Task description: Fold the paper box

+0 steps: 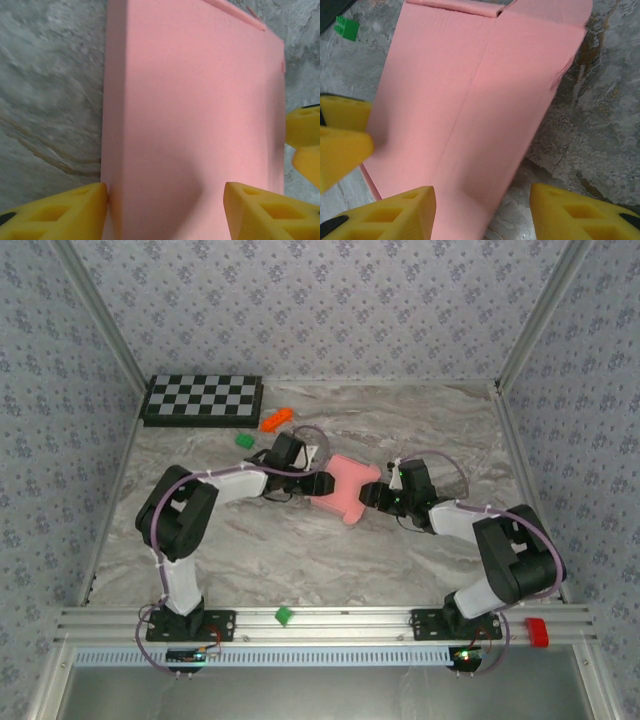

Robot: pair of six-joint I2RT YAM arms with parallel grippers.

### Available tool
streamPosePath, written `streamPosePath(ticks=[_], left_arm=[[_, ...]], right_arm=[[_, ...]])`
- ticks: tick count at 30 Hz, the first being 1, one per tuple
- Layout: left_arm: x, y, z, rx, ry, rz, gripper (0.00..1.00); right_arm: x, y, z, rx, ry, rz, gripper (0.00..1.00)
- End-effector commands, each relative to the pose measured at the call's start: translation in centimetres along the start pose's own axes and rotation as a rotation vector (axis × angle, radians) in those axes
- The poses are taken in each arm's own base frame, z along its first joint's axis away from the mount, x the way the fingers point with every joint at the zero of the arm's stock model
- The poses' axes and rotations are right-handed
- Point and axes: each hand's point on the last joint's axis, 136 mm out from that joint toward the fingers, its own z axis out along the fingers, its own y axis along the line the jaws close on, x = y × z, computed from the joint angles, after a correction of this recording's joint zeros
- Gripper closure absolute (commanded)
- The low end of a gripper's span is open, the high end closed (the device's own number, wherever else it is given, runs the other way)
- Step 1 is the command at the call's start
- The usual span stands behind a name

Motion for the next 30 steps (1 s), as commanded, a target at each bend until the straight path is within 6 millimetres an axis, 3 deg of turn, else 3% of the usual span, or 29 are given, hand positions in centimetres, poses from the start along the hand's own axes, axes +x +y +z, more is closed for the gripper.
streamPosePath(ticks=[1, 5, 14, 23, 30], left_arm=[[-1.7, -1.3, -1.5, -0.001, -0.106, -0.043, 0.37], [-1.9, -1.5, -2.2, -0.003, -0.128, -0.047, 0.35], [-3.1, 0.4, -3.5, -0.073, -0.163, -0.06, 0.35], [-4.0, 0.7, -2.9, -0.031, -0.129, -0.079, 0.37], [-4.2, 0.6, -2.0, -0.011, -0.109, -0.092, 0.49]], right_arm=[[0.1, 0.0, 0.1, -0.027, 0.0, 0.033, 0.46], [-0.2, 0.0, 0.2, -0.043, 0.0, 0.037, 0.46], [-0.4, -0.9, 0.1, -0.03, -0.001, 0.058, 0.46], [-0.5, -1.0, 0.3, -0.045, 0.01, 0.069, 0.45], [-0.9, -1.0, 0.8, -0.063, 0.004, 0.086, 0.46]])
